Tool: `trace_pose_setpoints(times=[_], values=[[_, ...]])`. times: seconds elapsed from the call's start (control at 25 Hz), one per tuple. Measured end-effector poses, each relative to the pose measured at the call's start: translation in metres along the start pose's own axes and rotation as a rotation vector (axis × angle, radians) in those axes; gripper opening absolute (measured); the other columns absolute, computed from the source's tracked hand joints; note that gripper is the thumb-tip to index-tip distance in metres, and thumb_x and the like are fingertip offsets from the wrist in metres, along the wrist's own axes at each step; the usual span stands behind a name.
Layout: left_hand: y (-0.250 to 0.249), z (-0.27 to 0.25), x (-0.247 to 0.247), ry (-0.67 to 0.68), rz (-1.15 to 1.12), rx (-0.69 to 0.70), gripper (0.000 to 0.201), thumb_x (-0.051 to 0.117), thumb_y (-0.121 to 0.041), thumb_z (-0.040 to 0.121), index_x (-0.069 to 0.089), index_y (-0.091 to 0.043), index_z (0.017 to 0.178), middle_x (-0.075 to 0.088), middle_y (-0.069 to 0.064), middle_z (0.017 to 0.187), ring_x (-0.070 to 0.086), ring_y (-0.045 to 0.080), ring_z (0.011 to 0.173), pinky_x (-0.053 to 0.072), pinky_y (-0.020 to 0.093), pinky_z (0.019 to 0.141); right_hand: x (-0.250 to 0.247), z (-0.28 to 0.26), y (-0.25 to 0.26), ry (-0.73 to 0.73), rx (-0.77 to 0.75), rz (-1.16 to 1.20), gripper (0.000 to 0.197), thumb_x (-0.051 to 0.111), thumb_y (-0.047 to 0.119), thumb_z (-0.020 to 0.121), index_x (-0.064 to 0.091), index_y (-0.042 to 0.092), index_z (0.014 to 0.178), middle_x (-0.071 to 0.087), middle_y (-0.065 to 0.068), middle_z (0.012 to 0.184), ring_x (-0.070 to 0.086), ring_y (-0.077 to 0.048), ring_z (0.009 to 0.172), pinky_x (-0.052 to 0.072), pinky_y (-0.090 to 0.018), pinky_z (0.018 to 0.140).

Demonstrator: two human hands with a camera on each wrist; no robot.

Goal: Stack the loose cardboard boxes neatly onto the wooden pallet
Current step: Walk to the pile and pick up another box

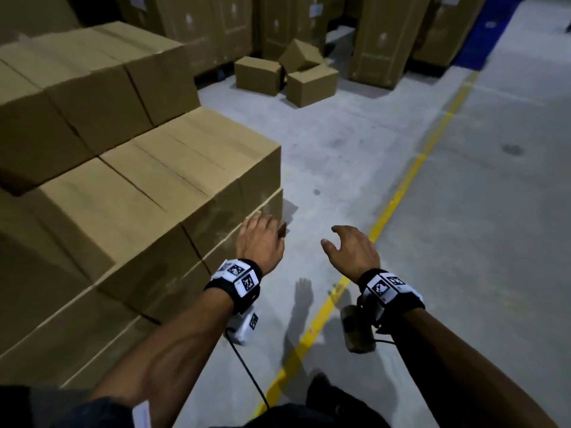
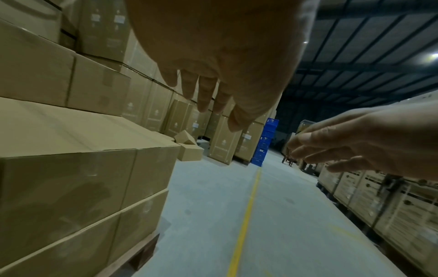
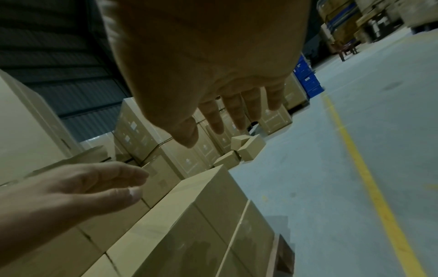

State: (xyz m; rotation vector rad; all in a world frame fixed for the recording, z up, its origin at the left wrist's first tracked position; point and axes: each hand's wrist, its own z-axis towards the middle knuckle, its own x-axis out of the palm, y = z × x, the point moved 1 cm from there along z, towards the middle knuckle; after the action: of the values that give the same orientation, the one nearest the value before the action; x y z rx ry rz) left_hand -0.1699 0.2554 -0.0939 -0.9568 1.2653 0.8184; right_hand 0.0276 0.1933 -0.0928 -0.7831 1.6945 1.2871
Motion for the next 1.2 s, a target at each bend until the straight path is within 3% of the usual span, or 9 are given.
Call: trace_pose_setpoints(times=[0.16, 0.44, 0.64, 0.76, 0.92, 1.2], values=[[-0.056, 0.087, -0.005, -0.007, -0.023, 0.007, 0.048, 0.046, -0.039, 0.099, 0.048, -0.013, 0.139, 0.047, 0.008, 0.148, 0.031, 0.026, 0.144, 0.016, 0.039, 0.119, -0.046, 0.068, -0.054, 0.007, 0.019, -0.019, 0.054, 0.053, 0.046, 0.1, 0.051, 0.015, 0.144, 0.05, -0.007, 0.149, 0.042, -0.026, 0.139, 0.034, -0.037, 0.11], [-0.09, 0.235, 0.02, -0.027, -0.131, 0.015, 0.046, 0.049, -0.035, 0.098, 0.051, -0.015, 0.138, 0.052, 0.006, 0.144, 0.036, 0.027, 0.142, 0.018, 0.041, 0.119, -0.077, 0.198, -0.092, -0.028, 0.044, 0.026, 0.057, 0.058, 0.047, 0.096, 0.053, 0.016, 0.143, 0.052, -0.004, 0.147, 0.043, -0.024, 0.139, 0.033, -0.038, 0.111], [-0.086, 0.384, 0.057, 0.037, -0.188, 0.045, 0.046, 0.048, -0.035, 0.099, 0.05, -0.015, 0.141, 0.051, 0.006, 0.146, 0.033, 0.027, 0.144, 0.018, 0.041, 0.12, -0.084, 0.335, -0.116, -0.072, 0.093, 0.002, 0.071, 0.046, 0.058, 0.086, 0.056, 0.013, 0.14, 0.056, -0.008, 0.142, 0.046, -0.028, 0.136, 0.035, -0.043, 0.11], [-0.088, 0.477, 0.058, 0.098, -0.188, 0.099, 0.046, 0.046, -0.037, 0.1, 0.048, -0.017, 0.142, 0.049, 0.004, 0.148, 0.031, 0.025, 0.145, 0.015, 0.038, 0.121, -0.107, 0.42, -0.117, -0.05, 0.164, -0.024, 0.06, 0.055, 0.053, 0.095, 0.051, 0.018, 0.144, 0.053, -0.004, 0.146, 0.044, -0.025, 0.138, 0.036, -0.041, 0.111], [-0.082, 0.586, 0.049, 0.098, -0.177, 0.142, 0.044, 0.048, -0.035, 0.1, 0.051, -0.015, 0.139, 0.053, 0.005, 0.144, 0.033, 0.026, 0.143, 0.015, 0.038, 0.119, -0.131, 0.518, -0.116, -0.067, 0.174, -0.009, 0.06, 0.058, 0.049, 0.096, 0.05, 0.018, 0.146, 0.051, -0.004, 0.148, 0.042, -0.023, 0.14, 0.034, -0.037, 0.111], [-0.058, 0.777, 0.079, 0.123, -0.143, 0.093, 0.045, 0.047, -0.035, 0.1, 0.05, -0.015, 0.141, 0.051, 0.005, 0.145, 0.034, 0.027, 0.143, 0.016, 0.037, 0.118, -0.131, 0.724, -0.131, -0.029, 0.127, 0.02, 0.059, 0.058, 0.048, 0.097, 0.049, 0.017, 0.147, 0.05, -0.005, 0.15, 0.041, -0.024, 0.14, 0.033, -0.036, 0.111]])
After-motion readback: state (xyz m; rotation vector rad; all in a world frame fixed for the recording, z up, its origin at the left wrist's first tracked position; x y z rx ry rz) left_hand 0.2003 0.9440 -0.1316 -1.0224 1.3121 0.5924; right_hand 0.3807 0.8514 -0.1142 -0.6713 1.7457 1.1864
